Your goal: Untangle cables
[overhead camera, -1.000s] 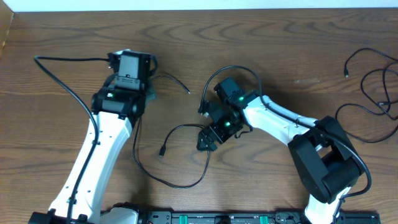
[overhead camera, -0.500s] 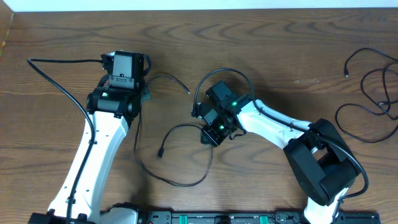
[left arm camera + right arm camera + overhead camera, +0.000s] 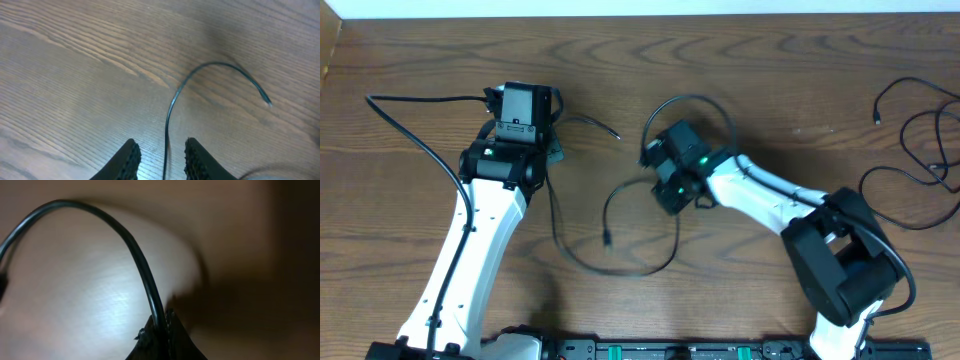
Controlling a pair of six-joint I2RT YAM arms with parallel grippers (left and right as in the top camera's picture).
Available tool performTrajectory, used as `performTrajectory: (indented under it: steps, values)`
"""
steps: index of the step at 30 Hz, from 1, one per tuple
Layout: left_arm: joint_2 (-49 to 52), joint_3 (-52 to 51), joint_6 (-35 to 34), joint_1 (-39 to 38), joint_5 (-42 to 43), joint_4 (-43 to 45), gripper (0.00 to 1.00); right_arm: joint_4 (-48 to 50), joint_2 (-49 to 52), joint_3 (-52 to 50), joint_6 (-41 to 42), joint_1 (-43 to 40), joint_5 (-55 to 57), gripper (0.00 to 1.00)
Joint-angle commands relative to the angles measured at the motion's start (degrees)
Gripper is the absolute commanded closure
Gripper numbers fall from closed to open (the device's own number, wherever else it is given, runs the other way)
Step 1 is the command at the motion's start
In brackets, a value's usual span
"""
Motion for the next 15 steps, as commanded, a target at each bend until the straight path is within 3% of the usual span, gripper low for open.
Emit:
performTrajectory:
  steps: [1,8,15]
  values:
    - [-0.74,0.37,0.28,0.09,1.03,-0.61,0.66,0.35,0.59,4.68,-0.55,-5.57,12.61,0.99]
    - [-0.74,0.37,0.31,0.09,4.52,-0.83,0.6,0.15,0.59,13.22,-4.42,-17.46,23.17,0.99]
    - [-0.74,0.37,0.26,0.11,7.08,-0.83,0.59,1.57,0.59,20.28,-4.87,-31.06,24.81,0.99]
